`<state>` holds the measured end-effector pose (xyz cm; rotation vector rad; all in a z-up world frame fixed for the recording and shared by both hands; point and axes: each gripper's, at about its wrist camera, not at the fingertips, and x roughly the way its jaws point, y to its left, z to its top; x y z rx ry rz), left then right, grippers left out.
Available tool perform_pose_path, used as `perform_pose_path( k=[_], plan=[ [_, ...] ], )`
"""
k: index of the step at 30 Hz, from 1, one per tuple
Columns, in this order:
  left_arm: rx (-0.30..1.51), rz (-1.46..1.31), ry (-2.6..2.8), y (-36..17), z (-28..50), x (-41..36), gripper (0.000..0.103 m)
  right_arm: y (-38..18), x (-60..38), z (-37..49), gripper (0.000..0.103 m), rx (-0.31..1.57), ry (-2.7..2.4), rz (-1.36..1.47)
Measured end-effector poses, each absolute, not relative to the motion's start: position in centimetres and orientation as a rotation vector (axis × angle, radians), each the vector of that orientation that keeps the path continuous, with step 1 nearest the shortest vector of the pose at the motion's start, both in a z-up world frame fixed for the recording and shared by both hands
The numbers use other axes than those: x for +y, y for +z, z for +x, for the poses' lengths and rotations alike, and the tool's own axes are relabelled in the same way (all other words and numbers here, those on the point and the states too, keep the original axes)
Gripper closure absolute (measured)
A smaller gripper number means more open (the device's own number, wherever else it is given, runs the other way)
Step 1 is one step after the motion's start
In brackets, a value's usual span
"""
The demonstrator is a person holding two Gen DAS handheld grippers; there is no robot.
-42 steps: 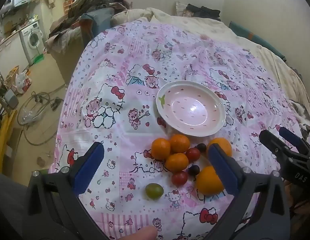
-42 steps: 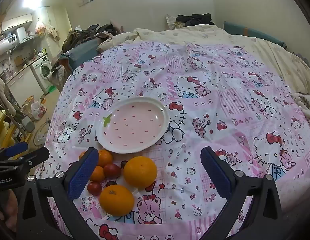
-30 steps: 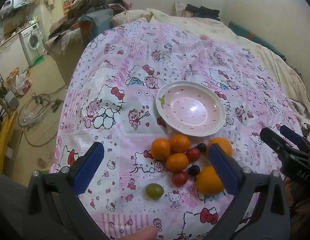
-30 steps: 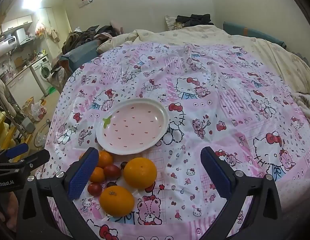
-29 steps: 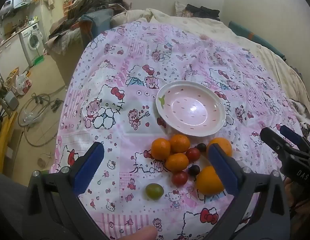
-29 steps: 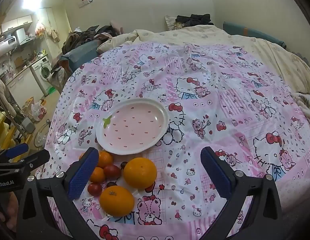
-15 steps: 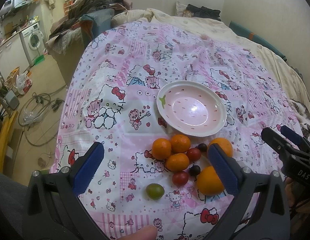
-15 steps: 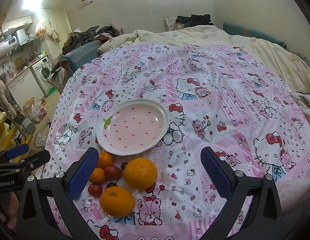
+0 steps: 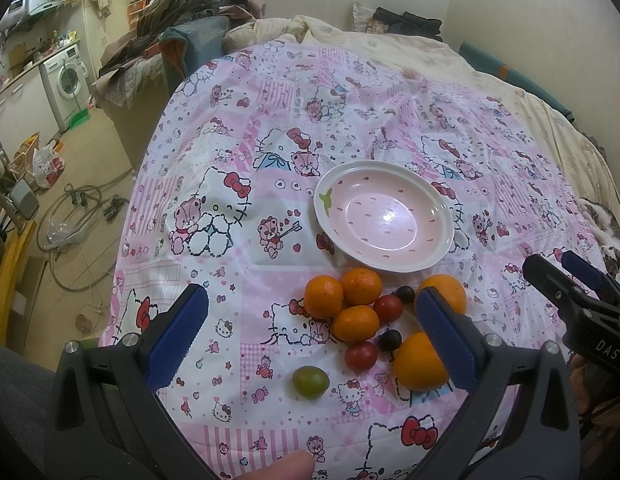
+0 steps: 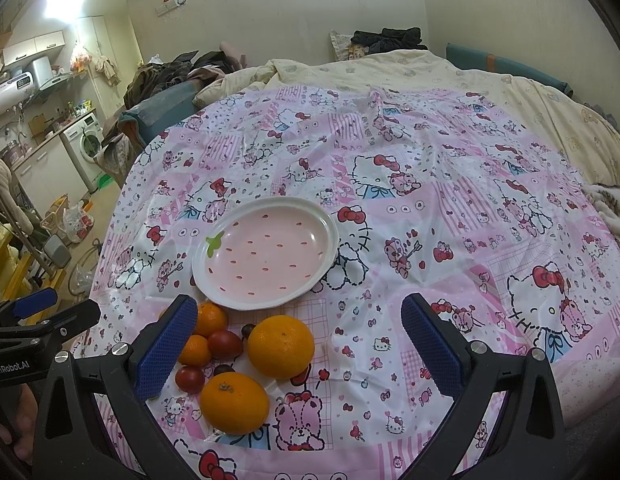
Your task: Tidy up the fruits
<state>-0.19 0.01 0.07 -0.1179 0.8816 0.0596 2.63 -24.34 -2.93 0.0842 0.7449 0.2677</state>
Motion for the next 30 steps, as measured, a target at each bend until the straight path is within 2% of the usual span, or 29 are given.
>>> perform_pose_path(
  k=[30],
  plan=[
    [0.887,-0.119,0.058,-0.10,-0.15,0.14,0.000,-2.84,-24.31,2.58,0.000,0.744,0.268,0.086]
  ],
)
